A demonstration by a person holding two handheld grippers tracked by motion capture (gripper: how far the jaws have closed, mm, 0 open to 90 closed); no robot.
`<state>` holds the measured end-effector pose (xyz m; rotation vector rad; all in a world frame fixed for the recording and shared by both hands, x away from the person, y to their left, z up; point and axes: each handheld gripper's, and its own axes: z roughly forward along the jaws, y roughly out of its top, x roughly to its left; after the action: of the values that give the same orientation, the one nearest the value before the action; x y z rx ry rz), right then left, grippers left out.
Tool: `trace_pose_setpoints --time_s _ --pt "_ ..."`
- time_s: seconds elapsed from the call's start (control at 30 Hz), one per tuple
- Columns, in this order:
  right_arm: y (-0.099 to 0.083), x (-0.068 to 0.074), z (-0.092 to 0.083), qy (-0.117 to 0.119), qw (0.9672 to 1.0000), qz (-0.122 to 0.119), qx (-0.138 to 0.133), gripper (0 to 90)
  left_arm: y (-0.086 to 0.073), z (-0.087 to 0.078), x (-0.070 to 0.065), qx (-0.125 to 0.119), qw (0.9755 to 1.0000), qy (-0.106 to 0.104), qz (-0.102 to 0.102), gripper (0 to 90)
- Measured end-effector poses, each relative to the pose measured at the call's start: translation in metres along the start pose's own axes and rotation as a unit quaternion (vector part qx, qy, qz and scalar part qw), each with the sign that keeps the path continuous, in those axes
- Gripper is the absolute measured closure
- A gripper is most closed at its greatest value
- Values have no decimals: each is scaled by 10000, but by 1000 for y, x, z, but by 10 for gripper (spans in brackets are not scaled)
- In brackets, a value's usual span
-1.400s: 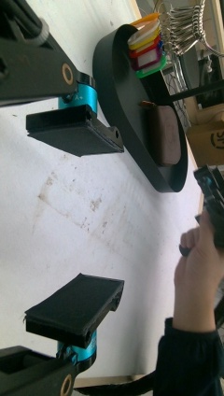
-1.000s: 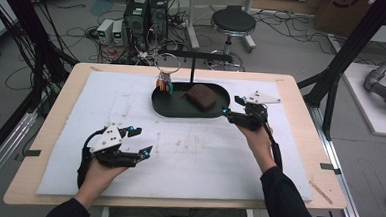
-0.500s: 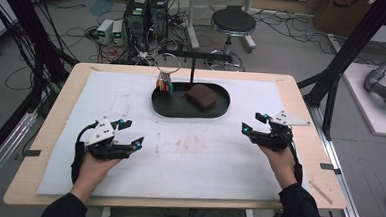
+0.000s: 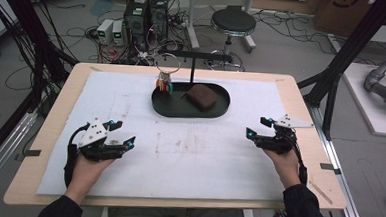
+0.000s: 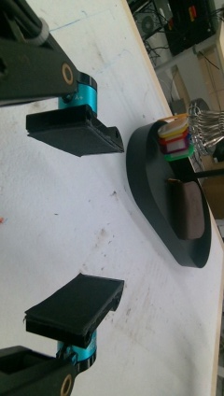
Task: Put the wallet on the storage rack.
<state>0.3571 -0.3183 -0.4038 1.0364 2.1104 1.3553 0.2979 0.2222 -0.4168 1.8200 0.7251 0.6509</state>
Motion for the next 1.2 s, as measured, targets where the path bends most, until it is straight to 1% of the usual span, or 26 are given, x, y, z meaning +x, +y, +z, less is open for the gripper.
trace_pose_setpoints --time_s 0.1,0.23,0.37,0.47,0.63,0.67,0.87,1.2 --pt "-1 -1 4 26 9999 -19 101 224 -2 -1 0 3 10000 38 -26 290" --pt "-1 -4 4 9 10000 41 85 222 -4 -1 2 7 9999 31 -104 290" --pt "-2 -7 3 -13 10000 77 57 218 -5 1 2 28 9999 9 -140 290" --pt "-2 -7 3 -34 9999 52 90 218 -4 2 1 53 9999 -16 -94 290" --pt "-5 -5 3 -26 9998 -17 199 217 -2 7 1 41 9999 -63 -102 290" --pt "-6 -5 2 -35 9998 -46 196 217 -2 9 0 50 9999 -74 -94 290" --pt "-9 -6 -3 -113 9997 -43 192 217 0 14 -1 76 9999 -108 -76 290" --pt "-12 -10 -5 -163 9996 -34 240 217 1 16 -2 120 9999 -41 -73 290"
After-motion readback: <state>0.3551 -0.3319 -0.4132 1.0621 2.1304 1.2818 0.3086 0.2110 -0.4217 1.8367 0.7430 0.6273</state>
